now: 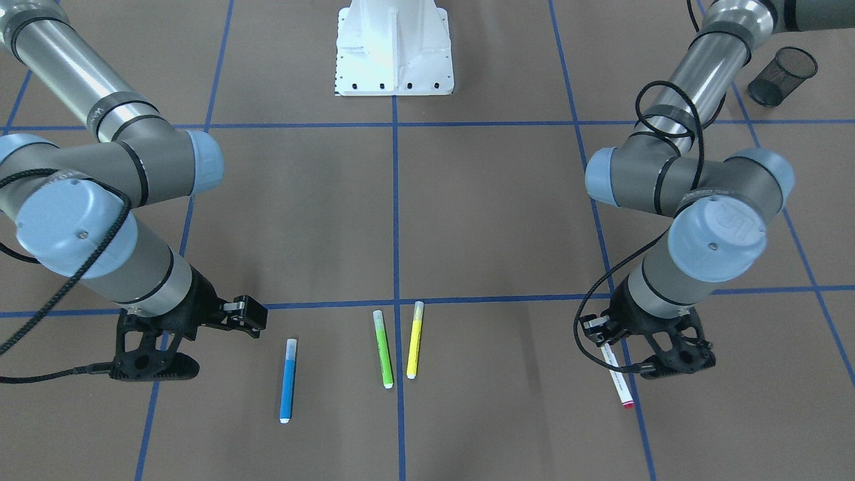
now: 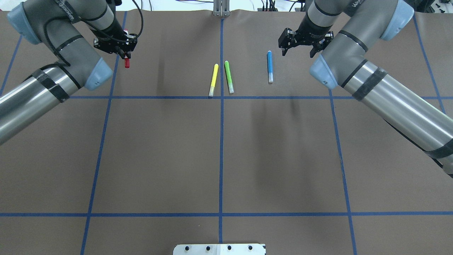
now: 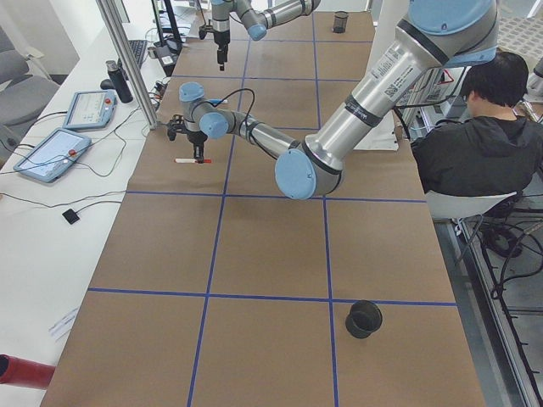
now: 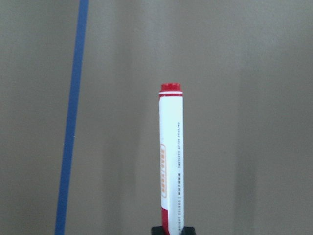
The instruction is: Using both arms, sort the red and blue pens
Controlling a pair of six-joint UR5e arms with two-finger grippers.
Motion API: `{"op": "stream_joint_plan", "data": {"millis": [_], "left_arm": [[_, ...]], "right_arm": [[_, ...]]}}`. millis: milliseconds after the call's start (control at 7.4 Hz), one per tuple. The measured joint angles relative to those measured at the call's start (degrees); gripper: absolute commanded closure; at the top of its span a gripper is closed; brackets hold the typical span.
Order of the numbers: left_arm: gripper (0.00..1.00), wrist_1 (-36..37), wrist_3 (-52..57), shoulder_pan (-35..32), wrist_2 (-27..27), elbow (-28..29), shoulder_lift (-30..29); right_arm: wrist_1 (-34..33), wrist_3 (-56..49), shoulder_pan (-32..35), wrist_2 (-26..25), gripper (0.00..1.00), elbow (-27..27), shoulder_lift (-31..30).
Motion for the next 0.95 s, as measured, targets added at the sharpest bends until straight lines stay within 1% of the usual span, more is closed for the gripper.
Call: {"op": "stream_joint_plan", "data": {"millis": [270, 541, 946], "left_arm": [[1.0, 0.18, 2.2, -3.16, -3.0, -0.7, 1.65], [1.0, 0.84, 3.02, -3.89, -3.6, -1.15, 2.06], [1.0, 1.32, 3.18, -4.17, -3.68, -1.33, 2.11]], "right_arm": [[0.87, 0.03, -2.02, -1.56, 0.08, -7.98, 4.84], [4.21, 0.06, -4.42, -3.52, 0.12, -13.9, 6.97], [5.78, -0.06, -6.25, -5.31, 0.27, -16.95, 7.39]]}}
